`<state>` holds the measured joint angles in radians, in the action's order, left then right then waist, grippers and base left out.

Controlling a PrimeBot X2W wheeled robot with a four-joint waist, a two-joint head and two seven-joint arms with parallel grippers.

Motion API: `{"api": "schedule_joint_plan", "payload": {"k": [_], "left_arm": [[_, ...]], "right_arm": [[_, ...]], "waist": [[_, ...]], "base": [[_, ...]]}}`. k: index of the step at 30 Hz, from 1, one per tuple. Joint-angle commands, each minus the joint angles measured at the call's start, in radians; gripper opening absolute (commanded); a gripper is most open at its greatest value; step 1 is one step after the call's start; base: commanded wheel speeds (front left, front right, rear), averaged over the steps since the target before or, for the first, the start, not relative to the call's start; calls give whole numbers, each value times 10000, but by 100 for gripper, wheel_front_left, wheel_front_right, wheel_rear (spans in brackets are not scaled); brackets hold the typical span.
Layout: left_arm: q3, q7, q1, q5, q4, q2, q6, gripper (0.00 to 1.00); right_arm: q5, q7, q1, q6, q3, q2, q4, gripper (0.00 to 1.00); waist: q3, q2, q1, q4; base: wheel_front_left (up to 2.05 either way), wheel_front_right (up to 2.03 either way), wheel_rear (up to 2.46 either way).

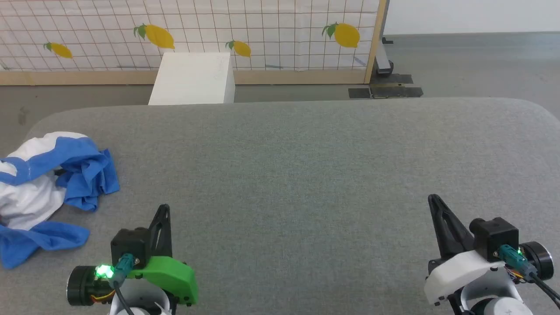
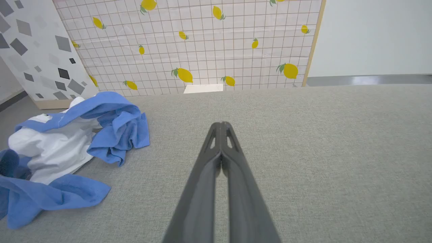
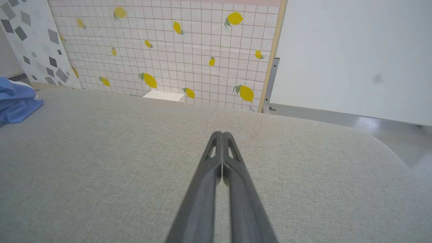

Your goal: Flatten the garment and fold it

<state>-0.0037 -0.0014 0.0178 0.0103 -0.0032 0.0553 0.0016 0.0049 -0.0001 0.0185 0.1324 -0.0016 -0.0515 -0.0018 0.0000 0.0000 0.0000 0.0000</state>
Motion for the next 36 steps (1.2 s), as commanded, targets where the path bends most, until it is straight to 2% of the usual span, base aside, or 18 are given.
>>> {"api": "schedule_joint_plan", "payload": {"k": [1, 24, 25, 36], "left_arm": [[37, 14, -178, -103, 32, -51, -16, 0], [37, 14, -178, -103, 32, -51, -16, 0], [0, 0, 0, 0, 0, 0, 0, 100], [-10, -196, 107, 163, 22, 0, 37, 100]], "right_arm": [[-49, 1, -185, -17, 16, 13, 18, 0], [-49, 1, -185, -17, 16, 13, 18, 0], [0, 0, 1, 2, 0, 0, 0, 100], [203, -197, 57, 0, -251, 1, 118, 100]], "waist": [[0, 0, 0, 0], [0, 0, 0, 0], [0, 0, 0, 0], [16, 0, 0, -9]], "base": [[0, 0, 0], [0, 0, 0], [0, 0, 0], [0, 0, 0]]}}
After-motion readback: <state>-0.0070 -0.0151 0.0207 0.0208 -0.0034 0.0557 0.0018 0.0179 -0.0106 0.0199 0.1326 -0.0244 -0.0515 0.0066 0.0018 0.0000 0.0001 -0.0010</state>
